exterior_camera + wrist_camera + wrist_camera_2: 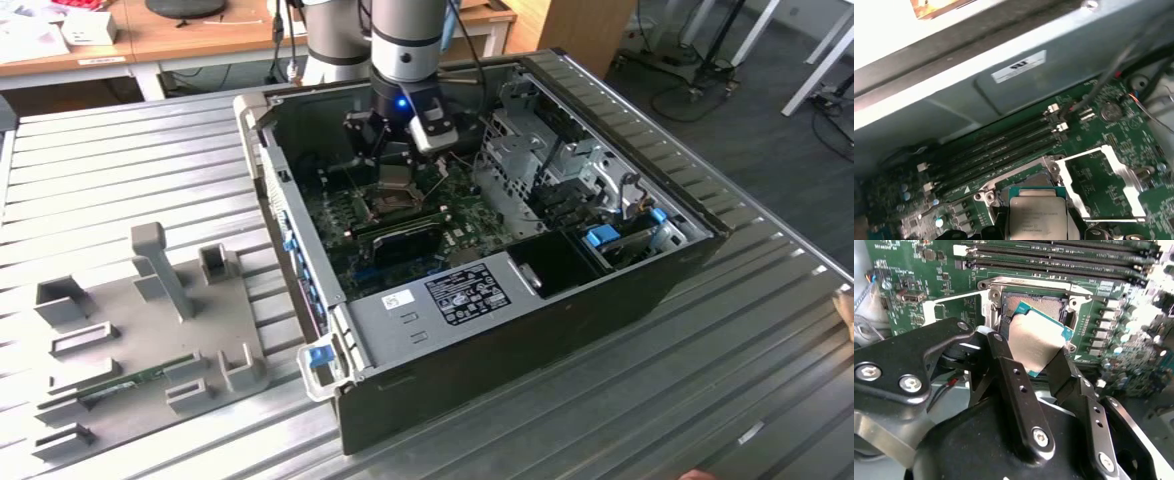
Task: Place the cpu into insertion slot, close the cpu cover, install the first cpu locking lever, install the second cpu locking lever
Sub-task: 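Place the cpu into insertion slot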
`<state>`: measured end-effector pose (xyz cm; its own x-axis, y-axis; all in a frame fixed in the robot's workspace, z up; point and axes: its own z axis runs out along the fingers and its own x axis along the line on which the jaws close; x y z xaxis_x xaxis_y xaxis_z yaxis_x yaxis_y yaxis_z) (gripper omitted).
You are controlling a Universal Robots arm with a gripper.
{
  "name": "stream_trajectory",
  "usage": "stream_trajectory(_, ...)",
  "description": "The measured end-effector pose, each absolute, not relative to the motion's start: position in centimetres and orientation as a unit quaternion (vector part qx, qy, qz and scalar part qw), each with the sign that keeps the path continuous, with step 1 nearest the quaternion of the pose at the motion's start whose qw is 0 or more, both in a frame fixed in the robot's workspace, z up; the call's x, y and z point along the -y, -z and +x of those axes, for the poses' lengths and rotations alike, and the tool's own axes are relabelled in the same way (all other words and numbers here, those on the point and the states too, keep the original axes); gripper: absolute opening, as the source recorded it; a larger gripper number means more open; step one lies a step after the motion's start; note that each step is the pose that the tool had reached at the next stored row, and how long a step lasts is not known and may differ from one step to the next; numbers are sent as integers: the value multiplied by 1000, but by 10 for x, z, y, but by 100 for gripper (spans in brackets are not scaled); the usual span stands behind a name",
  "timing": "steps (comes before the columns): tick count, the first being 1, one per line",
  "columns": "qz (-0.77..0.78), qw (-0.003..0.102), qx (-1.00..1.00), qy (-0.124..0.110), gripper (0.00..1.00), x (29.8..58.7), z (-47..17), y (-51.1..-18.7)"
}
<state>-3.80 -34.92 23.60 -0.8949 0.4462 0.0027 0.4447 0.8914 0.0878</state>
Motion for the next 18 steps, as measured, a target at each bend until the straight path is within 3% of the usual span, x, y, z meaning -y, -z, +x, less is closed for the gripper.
stream_trajectory(18, 373, 15, -927, -41, 54, 349, -38, -235)
